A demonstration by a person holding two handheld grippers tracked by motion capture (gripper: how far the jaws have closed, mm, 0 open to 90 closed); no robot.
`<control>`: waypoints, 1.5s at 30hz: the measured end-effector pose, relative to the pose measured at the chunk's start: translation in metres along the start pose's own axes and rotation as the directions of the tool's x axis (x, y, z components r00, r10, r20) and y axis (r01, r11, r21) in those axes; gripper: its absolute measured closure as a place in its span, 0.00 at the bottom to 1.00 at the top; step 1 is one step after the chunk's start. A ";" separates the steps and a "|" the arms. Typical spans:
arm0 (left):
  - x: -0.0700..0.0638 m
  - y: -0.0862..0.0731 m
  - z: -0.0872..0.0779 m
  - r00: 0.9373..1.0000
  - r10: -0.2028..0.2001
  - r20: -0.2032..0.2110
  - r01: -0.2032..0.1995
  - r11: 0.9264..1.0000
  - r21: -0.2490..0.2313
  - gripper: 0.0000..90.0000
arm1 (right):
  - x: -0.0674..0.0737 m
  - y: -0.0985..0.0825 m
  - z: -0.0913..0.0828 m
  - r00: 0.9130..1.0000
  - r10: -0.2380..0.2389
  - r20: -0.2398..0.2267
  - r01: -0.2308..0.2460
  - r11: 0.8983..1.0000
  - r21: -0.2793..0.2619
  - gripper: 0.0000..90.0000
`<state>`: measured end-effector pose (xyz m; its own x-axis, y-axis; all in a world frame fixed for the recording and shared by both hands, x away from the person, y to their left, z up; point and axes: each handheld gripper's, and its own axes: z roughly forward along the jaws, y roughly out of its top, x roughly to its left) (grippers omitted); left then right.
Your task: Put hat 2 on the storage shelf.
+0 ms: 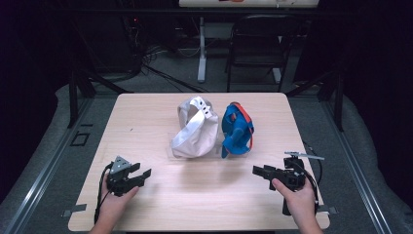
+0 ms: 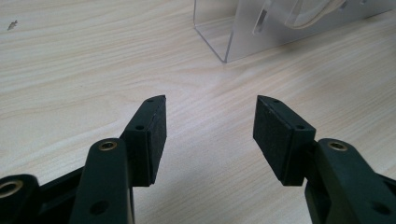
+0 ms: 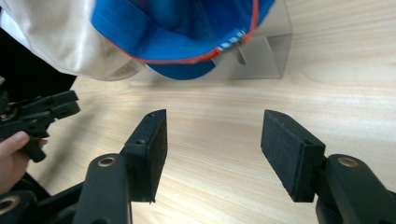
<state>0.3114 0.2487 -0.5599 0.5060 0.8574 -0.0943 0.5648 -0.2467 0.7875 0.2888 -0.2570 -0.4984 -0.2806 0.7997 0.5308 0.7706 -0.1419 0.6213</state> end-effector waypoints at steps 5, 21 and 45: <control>0.000 0.000 0.001 1.000 0.001 -0.001 -0.001 1.000 0.000 0.50 | -0.007 -0.014 0.001 0.999 -0.026 0.026 0.027 0.999 -0.020 0.46; -0.002 -0.001 0.003 1.000 0.001 0.007 -0.001 1.000 -0.001 0.50 | -0.018 -0.044 0.018 0.998 -0.055 0.015 0.056 0.995 -0.079 0.46; -0.006 -0.002 0.008 1.000 0.007 0.021 -0.007 1.000 0.015 0.50 | -0.025 -0.056 0.032 0.999 -0.042 0.028 0.045 0.994 -0.103 0.46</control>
<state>0.3124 0.2407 -0.5664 0.5237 0.8458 -0.1017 0.5705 -0.2595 0.7793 0.2710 -0.2502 -0.5644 -0.2965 0.8212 0.4875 0.6940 -0.1654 0.7008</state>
